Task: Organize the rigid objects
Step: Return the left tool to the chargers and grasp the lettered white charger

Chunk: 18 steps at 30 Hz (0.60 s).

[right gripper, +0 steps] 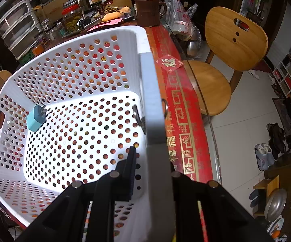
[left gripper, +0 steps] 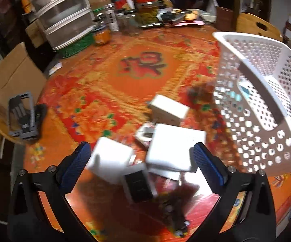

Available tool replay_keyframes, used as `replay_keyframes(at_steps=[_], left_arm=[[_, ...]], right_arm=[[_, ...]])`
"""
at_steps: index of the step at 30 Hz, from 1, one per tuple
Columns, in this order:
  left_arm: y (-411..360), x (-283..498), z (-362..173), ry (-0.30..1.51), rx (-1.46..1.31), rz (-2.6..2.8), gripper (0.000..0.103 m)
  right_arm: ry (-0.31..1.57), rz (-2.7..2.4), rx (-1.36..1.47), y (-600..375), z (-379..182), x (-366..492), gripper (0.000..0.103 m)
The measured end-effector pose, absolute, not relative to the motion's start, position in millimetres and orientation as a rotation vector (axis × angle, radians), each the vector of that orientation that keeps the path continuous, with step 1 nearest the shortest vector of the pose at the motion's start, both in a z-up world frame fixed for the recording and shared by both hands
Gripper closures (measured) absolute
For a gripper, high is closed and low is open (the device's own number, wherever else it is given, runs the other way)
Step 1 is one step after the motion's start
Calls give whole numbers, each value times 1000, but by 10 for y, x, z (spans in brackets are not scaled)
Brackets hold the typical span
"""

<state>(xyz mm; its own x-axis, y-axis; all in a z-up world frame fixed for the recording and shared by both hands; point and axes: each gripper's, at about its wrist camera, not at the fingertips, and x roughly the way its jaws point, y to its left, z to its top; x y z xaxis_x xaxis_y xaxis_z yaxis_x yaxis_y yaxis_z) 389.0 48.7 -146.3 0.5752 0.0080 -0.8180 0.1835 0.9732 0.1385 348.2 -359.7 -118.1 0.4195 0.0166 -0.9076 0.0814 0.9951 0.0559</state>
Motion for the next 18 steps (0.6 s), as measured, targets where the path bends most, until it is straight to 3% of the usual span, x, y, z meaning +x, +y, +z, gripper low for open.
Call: replay_keyframes(at_steps=[5,7,9,11,18], left_arm=[[202,3939,-1608,977,256,-123,4],[138,4029,-1679,994,262,-117,14],[108,4058,-1733,1011,247,-141,34],[91,4068,-1762,1018,235,-161,46],[139,4019,-1730,980,261,-99,47]], right_arm=[[1140,-42,94,-3594,-1180,3488,88],[1140,-43,93,-3593,-1180,3489,88],[1141,-42,92,-3593,-1181,3492,88],[1142,-43,92,-3590,-1184,3493,88],[1141,-43,92,-3586,-1183,3493,88]])
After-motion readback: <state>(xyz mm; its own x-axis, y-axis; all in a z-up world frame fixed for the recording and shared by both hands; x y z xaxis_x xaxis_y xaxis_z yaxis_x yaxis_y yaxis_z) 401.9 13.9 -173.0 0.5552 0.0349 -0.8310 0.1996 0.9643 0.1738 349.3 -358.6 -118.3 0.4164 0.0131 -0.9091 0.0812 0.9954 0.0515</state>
